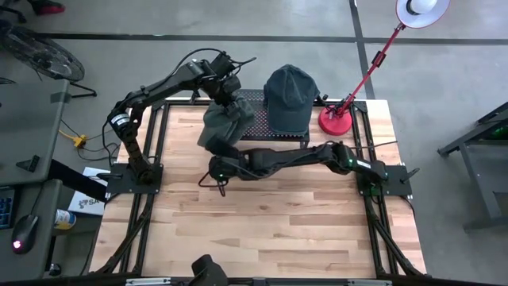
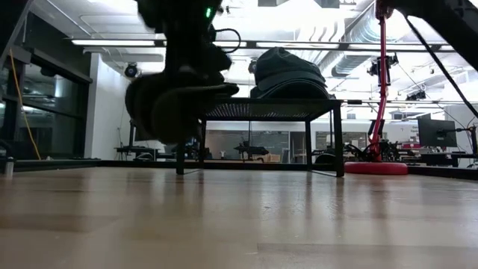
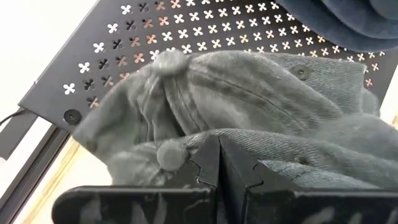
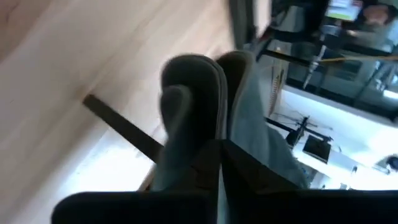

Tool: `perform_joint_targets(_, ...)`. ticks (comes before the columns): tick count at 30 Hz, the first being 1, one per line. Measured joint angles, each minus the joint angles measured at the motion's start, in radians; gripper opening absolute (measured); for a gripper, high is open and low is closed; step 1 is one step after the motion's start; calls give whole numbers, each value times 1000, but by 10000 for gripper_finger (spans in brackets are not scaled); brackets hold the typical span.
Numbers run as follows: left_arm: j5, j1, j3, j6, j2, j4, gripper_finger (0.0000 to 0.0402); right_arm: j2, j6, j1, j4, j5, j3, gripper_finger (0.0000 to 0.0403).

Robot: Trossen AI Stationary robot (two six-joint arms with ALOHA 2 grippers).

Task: Pick & Place hat
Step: Stack the dark green cap on top of the other dark green caps on the shelf, then put the right dark green cap on the shelf

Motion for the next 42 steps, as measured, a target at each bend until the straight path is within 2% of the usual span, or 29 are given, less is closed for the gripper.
perform_joint_targets(8, -31, -1, 76, 9, -1, -53, 0, -123, 128, 43, 5, 69, 0, 1)
perform_joint_targets(13, -30, -1, 147, 9, -1, -68, 0, -192, 194, 55, -25, 159, 3, 0)
perform_joint_targets(19, -28, -10, 220, 3, -1, -68, 0, -230, 266, 41, -103, 218, 2, 0)
perform_joint_targets(23, -37, -28, 279, 3, -1, -125, 0, -248, 270, 40, -113, 268, 2, 0)
perform_joint_targets(28, -101, -68, 358, 12, -1, -183, 0, -288, 284, 56, -108, 328, 1, 0)
perform_joint_targets(34, -160, -110, 468, 18, -2, -295, 0, -400, 427, 82, -147, 432, 1, 0)
perform_joint_targets(36, -192, -131, 494, 25, -6, -323, 0, -459, 532, 93, -209, 428, 1, 0)
perform_joint_targets(38, -239, -157, 503, 27, -15, -334, 0, -528, 684, 99, -300, 371, 1, 0)
perform_joint_targets(42, -313, -211, 504, 13, -38, -337, 0, -666, 1038, 79, -507, 114, 2, 0)
